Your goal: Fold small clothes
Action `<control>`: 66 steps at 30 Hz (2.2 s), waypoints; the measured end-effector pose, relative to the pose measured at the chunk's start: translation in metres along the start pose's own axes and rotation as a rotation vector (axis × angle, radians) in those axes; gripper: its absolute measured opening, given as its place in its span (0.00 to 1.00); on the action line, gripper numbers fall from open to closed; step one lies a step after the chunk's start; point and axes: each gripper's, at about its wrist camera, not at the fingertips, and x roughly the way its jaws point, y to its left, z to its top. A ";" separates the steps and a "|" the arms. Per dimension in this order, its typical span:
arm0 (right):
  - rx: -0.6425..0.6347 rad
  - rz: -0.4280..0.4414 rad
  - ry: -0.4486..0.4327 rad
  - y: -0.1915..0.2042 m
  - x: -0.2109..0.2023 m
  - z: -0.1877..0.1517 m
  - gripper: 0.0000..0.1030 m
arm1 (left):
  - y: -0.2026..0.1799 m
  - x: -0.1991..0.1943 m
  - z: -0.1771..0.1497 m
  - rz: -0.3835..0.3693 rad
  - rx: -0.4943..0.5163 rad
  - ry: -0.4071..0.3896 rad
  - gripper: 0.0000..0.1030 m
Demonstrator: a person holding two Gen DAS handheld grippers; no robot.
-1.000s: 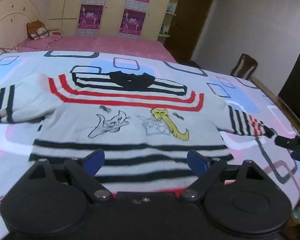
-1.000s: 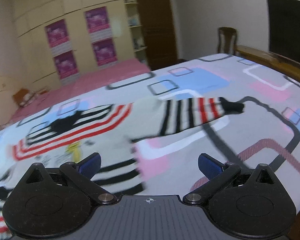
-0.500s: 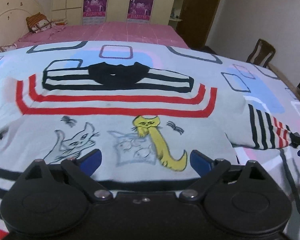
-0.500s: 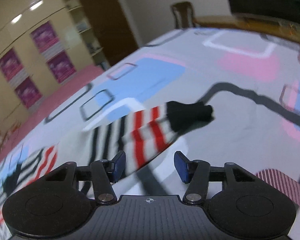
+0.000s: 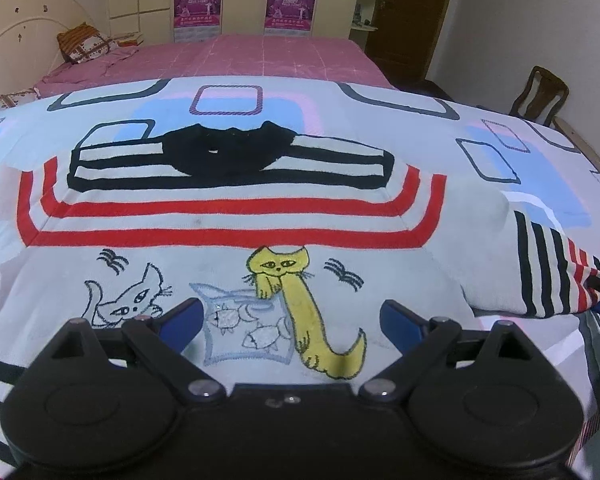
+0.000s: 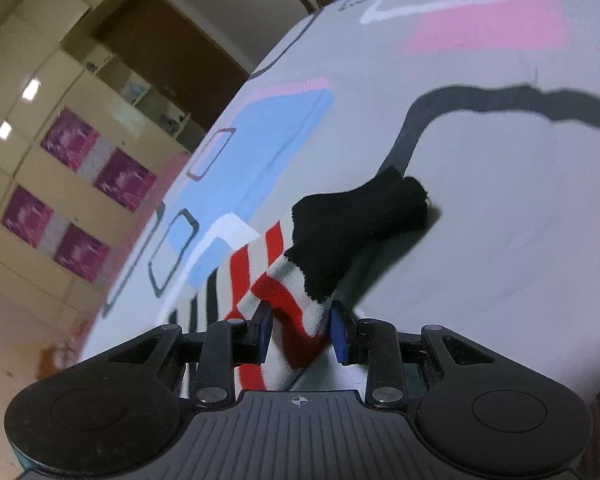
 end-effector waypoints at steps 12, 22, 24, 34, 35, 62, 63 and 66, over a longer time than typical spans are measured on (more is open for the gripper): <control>-0.224 -0.206 -0.101 0.046 -0.020 -0.003 0.07 | 0.059 0.001 0.002 0.025 0.035 0.012 0.73; -0.858 0.127 0.020 0.232 -0.009 -0.163 0.06 | 0.166 -0.006 -0.002 -0.046 -0.119 -0.016 0.39; -0.978 0.184 0.080 0.259 -0.001 -0.216 0.06 | 0.184 -0.011 -0.005 -0.051 -0.149 -0.022 0.38; -1.478 0.205 0.160 0.275 0.008 -0.396 0.08 | 0.229 -0.016 -0.014 -0.102 -0.219 -0.029 0.72; -1.460 0.207 0.167 0.274 0.005 -0.395 0.08 | 0.228 -0.016 -0.014 -0.116 -0.217 -0.041 0.75; -0.845 -0.044 0.153 0.169 -0.026 -0.203 0.23 | 0.151 0.055 0.040 -0.242 -0.095 -0.070 0.05; -0.853 -0.048 0.153 0.171 -0.026 -0.204 0.22 | 0.154 0.044 0.043 -0.214 -0.087 -0.121 0.05; -0.871 -0.048 0.147 0.170 -0.020 -0.205 0.18 | 0.169 0.037 0.047 -0.149 -0.052 -0.152 0.05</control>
